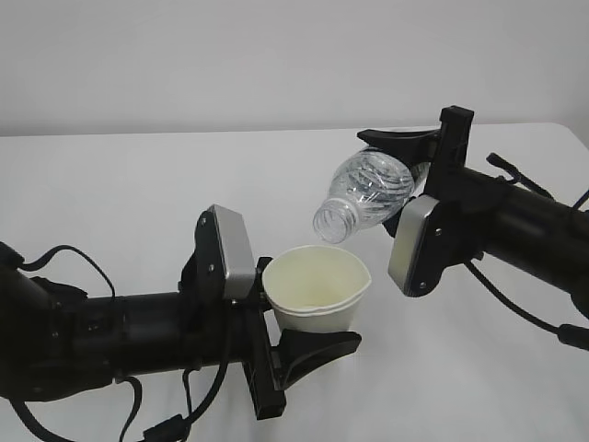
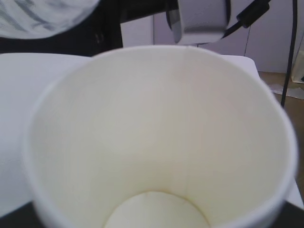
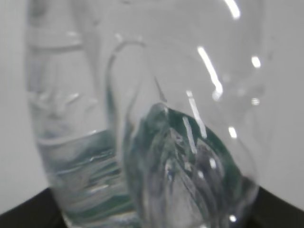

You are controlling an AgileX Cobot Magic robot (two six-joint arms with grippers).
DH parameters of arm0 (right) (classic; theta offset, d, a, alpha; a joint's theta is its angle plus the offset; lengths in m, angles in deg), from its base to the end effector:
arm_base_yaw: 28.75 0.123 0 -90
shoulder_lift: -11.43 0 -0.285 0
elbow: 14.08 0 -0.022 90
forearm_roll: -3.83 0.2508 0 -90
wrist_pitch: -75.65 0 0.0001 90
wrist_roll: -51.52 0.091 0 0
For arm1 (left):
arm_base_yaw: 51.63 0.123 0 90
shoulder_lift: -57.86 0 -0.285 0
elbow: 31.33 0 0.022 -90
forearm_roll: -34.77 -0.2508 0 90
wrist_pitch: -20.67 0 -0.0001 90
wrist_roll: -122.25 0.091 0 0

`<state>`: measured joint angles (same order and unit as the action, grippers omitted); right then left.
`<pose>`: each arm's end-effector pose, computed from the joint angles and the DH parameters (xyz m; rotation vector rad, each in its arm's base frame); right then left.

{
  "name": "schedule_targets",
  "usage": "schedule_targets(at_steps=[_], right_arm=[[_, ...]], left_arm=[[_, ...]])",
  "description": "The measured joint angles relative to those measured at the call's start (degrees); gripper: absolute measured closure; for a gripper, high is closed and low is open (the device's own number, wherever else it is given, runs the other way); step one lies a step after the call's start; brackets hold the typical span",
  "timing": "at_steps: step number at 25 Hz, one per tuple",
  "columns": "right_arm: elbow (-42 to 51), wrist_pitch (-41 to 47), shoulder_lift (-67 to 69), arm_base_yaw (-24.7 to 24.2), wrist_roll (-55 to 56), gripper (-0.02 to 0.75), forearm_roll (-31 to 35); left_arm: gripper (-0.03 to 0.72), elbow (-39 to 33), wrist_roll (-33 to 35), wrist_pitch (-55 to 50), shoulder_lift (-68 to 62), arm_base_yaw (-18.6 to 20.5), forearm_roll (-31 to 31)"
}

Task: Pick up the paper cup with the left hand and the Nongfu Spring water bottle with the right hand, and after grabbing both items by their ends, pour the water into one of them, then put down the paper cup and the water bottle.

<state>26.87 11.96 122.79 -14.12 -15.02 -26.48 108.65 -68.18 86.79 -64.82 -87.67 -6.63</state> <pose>0.3001 0.1209 0.1735 -1.4219 0.7938 -0.5204 0.2264 -0.2328 0.1133 1.1264 1.4652 -0.9128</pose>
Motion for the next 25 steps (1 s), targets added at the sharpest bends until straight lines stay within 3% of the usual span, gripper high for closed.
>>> schedule_targets(at_steps=[25], right_arm=[[0.0,0.0,0.0,0.0,-4.4,0.281,0.0]], left_arm=[[0.228,0.0,0.0,0.0,0.0,0.0,-0.8]])
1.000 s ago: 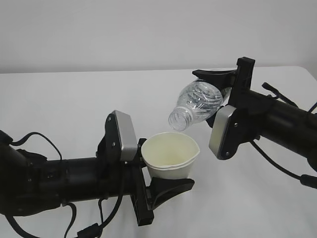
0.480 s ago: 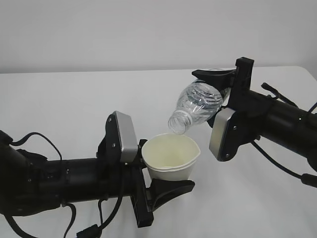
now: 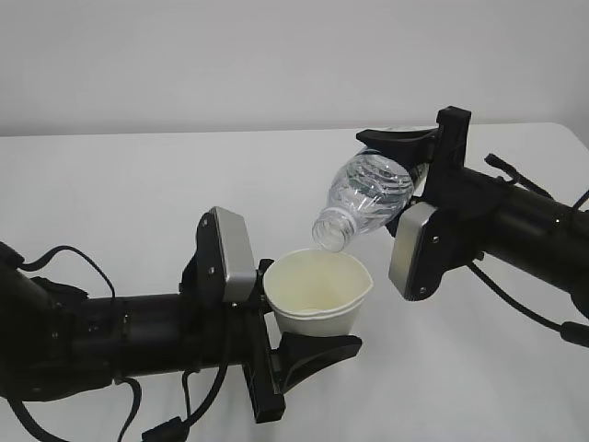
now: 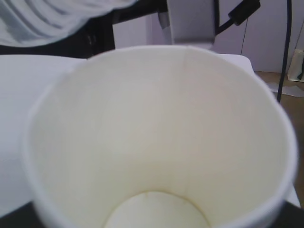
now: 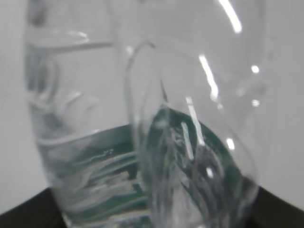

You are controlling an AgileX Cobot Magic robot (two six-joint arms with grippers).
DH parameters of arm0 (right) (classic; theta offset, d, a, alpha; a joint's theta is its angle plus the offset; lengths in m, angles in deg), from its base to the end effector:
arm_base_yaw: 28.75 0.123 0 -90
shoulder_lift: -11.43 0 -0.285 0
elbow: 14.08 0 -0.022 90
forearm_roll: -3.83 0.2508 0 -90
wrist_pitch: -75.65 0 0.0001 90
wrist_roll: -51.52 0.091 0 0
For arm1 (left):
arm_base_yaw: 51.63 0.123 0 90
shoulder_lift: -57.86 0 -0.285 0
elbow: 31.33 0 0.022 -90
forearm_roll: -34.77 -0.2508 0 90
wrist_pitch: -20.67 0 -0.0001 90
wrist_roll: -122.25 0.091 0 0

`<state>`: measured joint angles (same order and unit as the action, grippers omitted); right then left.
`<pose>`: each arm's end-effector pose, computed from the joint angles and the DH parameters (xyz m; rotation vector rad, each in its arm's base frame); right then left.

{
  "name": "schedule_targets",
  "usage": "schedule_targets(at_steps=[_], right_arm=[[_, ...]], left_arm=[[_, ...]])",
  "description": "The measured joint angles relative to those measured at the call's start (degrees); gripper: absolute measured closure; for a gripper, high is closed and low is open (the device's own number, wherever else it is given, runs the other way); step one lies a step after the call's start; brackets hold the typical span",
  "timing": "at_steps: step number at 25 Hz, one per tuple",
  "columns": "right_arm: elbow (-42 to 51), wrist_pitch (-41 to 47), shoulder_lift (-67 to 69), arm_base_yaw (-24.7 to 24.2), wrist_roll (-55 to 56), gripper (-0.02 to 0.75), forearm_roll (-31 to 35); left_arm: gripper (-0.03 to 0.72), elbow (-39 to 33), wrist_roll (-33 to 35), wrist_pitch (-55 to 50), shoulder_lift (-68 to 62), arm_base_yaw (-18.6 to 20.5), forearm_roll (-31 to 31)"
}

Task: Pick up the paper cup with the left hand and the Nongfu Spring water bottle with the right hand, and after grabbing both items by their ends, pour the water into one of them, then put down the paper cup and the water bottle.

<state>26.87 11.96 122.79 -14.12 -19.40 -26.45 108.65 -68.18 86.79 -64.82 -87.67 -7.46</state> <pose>0.3002 0.1208 0.1735 -1.4562 0.7420 -0.5792 0.2253 -0.2330 0.1130 1.1411 1.4591 -0.9184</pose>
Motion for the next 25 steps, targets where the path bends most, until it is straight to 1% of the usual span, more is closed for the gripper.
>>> schedule_targets(at_steps=[25], right_arm=[[0.0,0.0,-0.9,0.0,-2.1,0.281,0.0]], left_arm=[[0.228,0.0,0.0,0.0,0.0,0.0,0.0]])
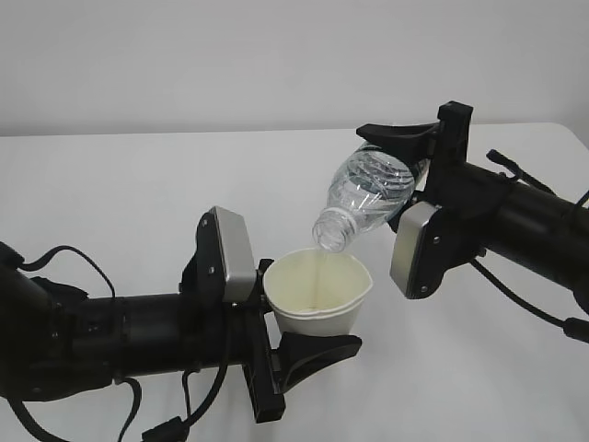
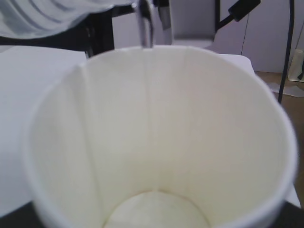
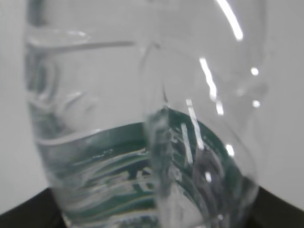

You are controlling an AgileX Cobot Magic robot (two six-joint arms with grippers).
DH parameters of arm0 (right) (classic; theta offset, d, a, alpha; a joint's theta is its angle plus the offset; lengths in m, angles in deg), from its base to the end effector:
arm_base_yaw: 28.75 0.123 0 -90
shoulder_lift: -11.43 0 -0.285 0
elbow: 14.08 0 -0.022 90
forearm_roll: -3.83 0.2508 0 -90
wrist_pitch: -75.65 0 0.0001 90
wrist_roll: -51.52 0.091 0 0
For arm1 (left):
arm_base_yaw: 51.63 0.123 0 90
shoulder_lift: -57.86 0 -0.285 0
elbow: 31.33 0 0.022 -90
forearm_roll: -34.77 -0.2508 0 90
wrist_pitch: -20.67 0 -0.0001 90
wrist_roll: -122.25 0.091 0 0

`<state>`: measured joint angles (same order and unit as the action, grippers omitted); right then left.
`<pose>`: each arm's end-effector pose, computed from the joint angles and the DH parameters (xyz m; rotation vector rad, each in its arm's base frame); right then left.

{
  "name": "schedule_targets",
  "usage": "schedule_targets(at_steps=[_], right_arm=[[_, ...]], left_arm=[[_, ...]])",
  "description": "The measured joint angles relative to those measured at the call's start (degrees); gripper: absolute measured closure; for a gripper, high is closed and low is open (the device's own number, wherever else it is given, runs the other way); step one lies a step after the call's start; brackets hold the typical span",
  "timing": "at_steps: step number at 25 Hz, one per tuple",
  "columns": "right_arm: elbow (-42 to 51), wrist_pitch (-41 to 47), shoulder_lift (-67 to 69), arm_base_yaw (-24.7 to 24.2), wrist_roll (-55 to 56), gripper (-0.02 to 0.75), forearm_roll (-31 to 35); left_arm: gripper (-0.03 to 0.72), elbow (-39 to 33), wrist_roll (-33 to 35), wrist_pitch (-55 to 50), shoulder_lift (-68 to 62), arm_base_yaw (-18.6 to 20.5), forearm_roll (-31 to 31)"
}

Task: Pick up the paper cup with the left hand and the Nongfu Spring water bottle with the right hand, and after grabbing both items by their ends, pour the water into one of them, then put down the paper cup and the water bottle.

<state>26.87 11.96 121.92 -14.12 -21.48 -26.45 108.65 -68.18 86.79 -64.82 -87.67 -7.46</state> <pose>0.2994 0.1206 0.1784 -1.4628 0.7062 -0.6155 0.2253 -0.2330 0.1130 1.1411 1.4591 -0.9184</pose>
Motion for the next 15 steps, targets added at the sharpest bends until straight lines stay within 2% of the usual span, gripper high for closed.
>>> schedule_targets(at_steps=[15], right_arm=[[0.0,-0.1,0.0,0.0,-0.2,0.281,0.0]], left_arm=[[0.228,0.0,0.0,0.0,0.0,0.0,0.0]])
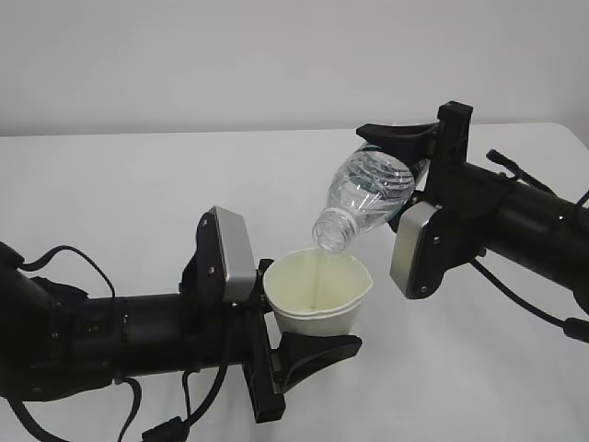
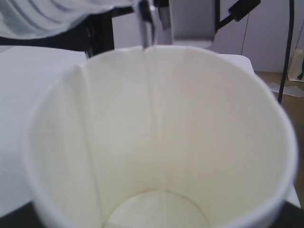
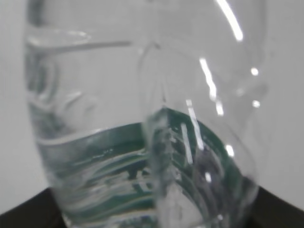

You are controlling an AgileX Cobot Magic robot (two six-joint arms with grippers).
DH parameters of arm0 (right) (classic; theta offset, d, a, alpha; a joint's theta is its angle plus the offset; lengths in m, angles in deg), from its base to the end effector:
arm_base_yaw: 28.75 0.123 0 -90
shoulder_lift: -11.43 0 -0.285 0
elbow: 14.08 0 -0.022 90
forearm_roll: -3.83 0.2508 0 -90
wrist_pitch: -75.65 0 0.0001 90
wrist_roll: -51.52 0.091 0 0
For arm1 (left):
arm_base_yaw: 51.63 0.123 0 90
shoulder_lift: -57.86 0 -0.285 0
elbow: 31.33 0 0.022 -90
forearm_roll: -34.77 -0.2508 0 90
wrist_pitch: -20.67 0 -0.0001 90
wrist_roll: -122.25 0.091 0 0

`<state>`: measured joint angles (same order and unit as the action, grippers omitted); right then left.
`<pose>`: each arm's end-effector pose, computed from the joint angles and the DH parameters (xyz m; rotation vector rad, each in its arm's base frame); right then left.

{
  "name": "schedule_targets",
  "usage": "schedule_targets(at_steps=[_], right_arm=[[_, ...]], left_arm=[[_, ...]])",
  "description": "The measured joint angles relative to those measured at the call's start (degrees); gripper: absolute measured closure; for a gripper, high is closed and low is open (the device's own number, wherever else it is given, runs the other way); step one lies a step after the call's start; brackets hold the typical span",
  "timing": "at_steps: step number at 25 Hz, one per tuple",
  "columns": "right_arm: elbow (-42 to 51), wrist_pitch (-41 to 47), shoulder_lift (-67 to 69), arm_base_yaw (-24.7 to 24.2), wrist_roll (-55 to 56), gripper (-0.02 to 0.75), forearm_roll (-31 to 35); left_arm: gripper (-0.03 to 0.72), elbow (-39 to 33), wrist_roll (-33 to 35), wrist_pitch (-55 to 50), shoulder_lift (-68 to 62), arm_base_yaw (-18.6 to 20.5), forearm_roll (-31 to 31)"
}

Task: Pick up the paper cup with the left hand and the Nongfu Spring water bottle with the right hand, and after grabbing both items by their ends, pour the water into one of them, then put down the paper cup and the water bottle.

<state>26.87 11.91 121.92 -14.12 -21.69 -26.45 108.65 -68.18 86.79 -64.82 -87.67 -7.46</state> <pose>0.2994 0.1207 0.1784 -1.4637 0.7032 -0.6184 0.2253 -0.2330 0.1130 1.1411 1.4591 -0.9184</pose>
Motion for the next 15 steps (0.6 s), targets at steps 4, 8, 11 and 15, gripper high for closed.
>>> schedule_targets(at_steps=[4,8,11,15], right_arm=[[0.0,0.0,0.0,0.0,0.0,0.281,0.0],[0.0,0.0,0.0,0.0,-0.1,0.281,0.0],[0.0,0.0,0.0,0.0,-0.3,0.281,0.0],[0.0,0.0,0.0,0.0,-0.3,0.281,0.0]], left_arm=[[0.228,0.0,0.0,0.0,0.0,0.0,0.0],[0.228,0.0,0.0,0.0,0.0,0.0,0.0],[0.228,0.0,0.0,0.0,0.0,0.0,0.0],[0.228,0.0,0.0,0.0,0.0,0.0,0.0]])
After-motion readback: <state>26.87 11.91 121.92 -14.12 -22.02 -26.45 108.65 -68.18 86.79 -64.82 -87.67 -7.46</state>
